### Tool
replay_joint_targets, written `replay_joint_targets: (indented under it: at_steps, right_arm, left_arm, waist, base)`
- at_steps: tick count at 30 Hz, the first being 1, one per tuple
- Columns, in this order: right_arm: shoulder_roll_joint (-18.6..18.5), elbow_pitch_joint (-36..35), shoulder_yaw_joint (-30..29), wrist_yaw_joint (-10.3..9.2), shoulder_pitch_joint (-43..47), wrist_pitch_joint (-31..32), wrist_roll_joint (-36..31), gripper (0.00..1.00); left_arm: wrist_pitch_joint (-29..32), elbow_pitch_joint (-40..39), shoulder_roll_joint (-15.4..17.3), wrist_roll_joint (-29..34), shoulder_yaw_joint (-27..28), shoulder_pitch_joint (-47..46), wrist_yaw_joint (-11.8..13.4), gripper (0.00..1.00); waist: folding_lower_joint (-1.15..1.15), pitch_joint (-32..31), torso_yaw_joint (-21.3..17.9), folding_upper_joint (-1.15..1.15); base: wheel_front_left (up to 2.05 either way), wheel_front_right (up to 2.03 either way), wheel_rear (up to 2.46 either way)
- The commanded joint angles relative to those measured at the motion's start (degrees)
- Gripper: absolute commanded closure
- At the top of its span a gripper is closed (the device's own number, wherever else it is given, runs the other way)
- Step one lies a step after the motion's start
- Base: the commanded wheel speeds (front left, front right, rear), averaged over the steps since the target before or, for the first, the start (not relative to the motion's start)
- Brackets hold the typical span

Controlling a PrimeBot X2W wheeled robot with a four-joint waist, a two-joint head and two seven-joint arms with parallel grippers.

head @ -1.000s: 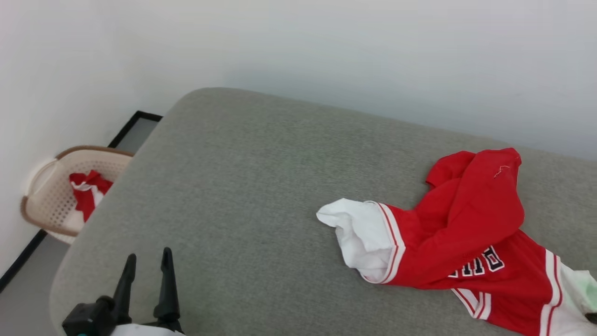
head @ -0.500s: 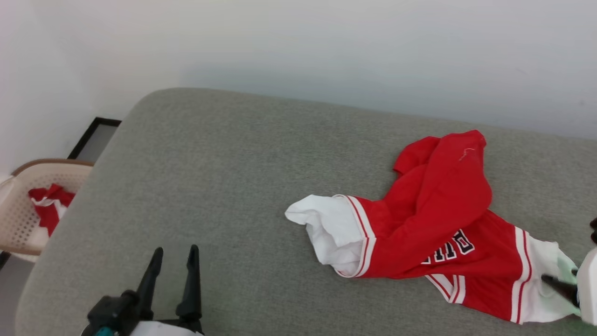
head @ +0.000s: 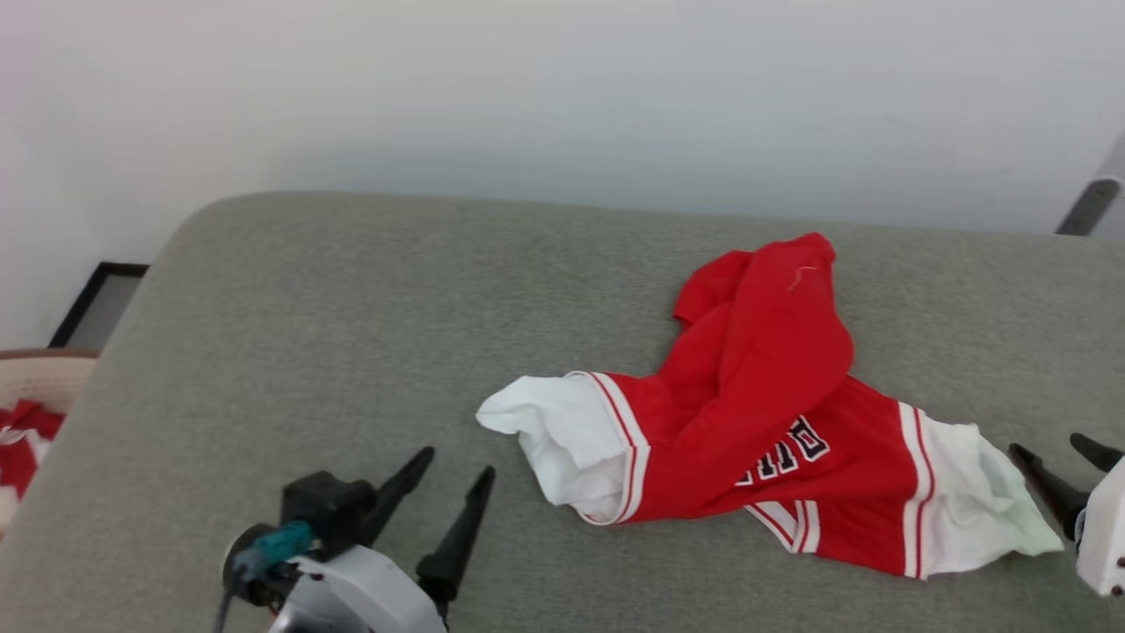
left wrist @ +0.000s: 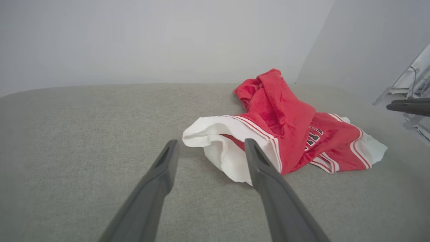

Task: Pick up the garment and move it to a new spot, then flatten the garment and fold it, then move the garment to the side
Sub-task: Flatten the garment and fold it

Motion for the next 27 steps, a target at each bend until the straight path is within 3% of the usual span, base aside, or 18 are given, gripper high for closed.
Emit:
replay_joint_targets:
  at_steps: [1, 7, 15, 23, 24, 25, 26, 27]
  right_arm:
    - [1.7, -1.9, -2.8, -0.04, 2.2, 0.0, -2.3, 0.0]
    - [8.3, -9.4, -10.4, -0.04, 8.2, 0.2, -8.9, 0.0]
    - [15.5, -15.6, -15.1, -0.04, 13.0, 0.4, -13.4, 0.0]
    - [18.1, -18.2, -16.0, -0.04, 14.3, 1.8, -14.6, 0.0]
    - [18.2, -18.5, -16.1, -0.04, 14.4, 1.9, -14.7, 0.0]
    - [18.2, -18.5, -16.1, -0.04, 14.4, 1.9, -14.7, 0.0]
    - [18.3, -18.7, -16.2, -0.04, 14.4, 1.9, -14.9, 0.0]
    - [18.5, -18.8, -16.3, -0.04, 14.2, 1.8, -14.9, 0.0]
  left_arm:
    - [0.8, 0.2, 0.8, -0.2, -1.5, -1.0, -0.2, 0.0]
    - [1.1, 4.2, 2.3, -0.8, -7.4, -3.7, -0.2, 0.0]
    - [-1.7, 12.5, 2.8, -3.4, -12.5, -9.0, -0.2, 0.0]
    - [-5.1, 20.7, 3.1, -4.9, -15.9, -13.1, -0.2, 0.0]
    - [-5.5, 21.6, 2.9, -5.4, -16.2, -13.4, -0.2, 0.24]
    - [-5.5, 21.6, 2.9, -5.4, -16.2, -13.4, -0.2, 0.24]
    - [-5.9, 22.4, 2.7, -5.8, -16.2, -14.0, -0.2, 0.55]
    - [-6.1, 23.1, 2.7, -6.2, -16.4, -14.3, -0.2, 1.0]
  waist:
    - [0.0, 0.3, -1.9, 0.0]
    - [0.0, 1.0, -4.4, 0.0]
    - [0.0, 2.4, -7.4, 0.0]
    - [0.0, 3.6, -9.6, 0.0]
    - [0.0, 3.7, -9.7, 0.0]
    - [0.0, 3.7, -9.7, 0.0]
    - [0.0, 3.8, -9.8, 0.0]
    - [0.0, 3.9, -9.9, 0.0]
  base:
    - [0.0, 0.0, 0.0]
    - [0.0, 0.0, 0.0]
    - [0.0, 0.0, 0.0]
    - [0.0, 0.0, 0.0]
    - [0.0, 0.0, 0.0]
    - [0.0, 0.0, 0.0]
    - [0.0, 0.0, 0.0]
    - [0.0, 0.0, 0.0]
